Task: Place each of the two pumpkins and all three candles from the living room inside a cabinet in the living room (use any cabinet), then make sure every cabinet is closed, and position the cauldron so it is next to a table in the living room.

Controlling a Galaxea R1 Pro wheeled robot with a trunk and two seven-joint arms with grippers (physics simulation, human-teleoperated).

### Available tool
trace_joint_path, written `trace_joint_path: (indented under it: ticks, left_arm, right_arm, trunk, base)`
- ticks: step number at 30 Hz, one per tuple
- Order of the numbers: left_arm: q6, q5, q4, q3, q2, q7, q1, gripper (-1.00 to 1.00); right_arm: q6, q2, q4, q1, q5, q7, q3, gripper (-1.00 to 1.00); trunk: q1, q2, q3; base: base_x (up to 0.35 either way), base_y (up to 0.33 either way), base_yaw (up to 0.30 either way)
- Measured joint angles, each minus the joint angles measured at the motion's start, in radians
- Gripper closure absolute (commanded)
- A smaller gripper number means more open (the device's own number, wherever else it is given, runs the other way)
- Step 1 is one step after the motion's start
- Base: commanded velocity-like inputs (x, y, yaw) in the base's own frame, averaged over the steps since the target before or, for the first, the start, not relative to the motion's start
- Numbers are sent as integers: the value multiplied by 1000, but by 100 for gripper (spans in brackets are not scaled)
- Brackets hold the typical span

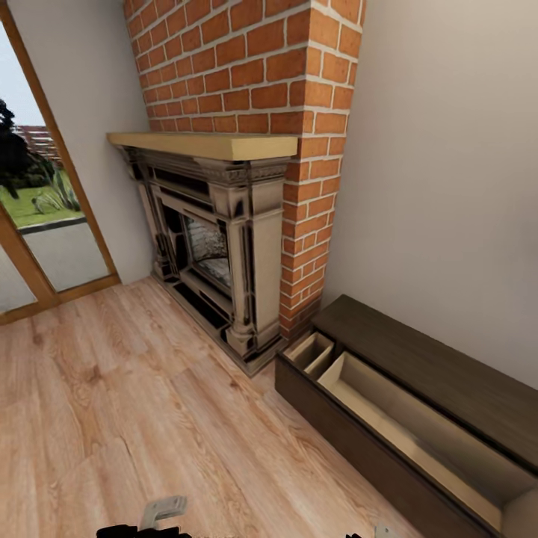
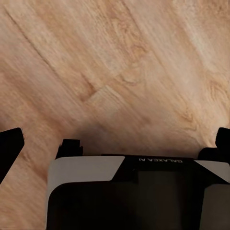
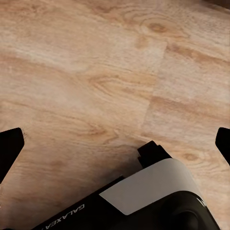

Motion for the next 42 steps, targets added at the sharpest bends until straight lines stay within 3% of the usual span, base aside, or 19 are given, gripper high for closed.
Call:
trace_joint_path:
  ticks: [9,12,17,42]
  left_arm:
    - [-11,-3,4,1,6,0,0,-100]
    - [-68,-3,22,1,7,-2,0,-100]
    - [-102,-2,43,-2,3,-1,0,-100]
    - [-110,0,55,1,7,-2,0,-100]
  right_arm:
    - [1,1,0,0,-1,0,0,-100]
    - [0,6,0,0,0,0,0,-100]
    - [0,8,0,0,0,0,0,-100]
    - [-61,30,6,0,4,0,2,-100]
  trunk:
    - [0,0,-5]
    - [0,0,-7]
    - [0,0,-8]
    - [0,0,-9]
  base:
    - [0,0,273]
    - [-7,0,271]
    - [-78,0,279]
    - [-6,0,284]
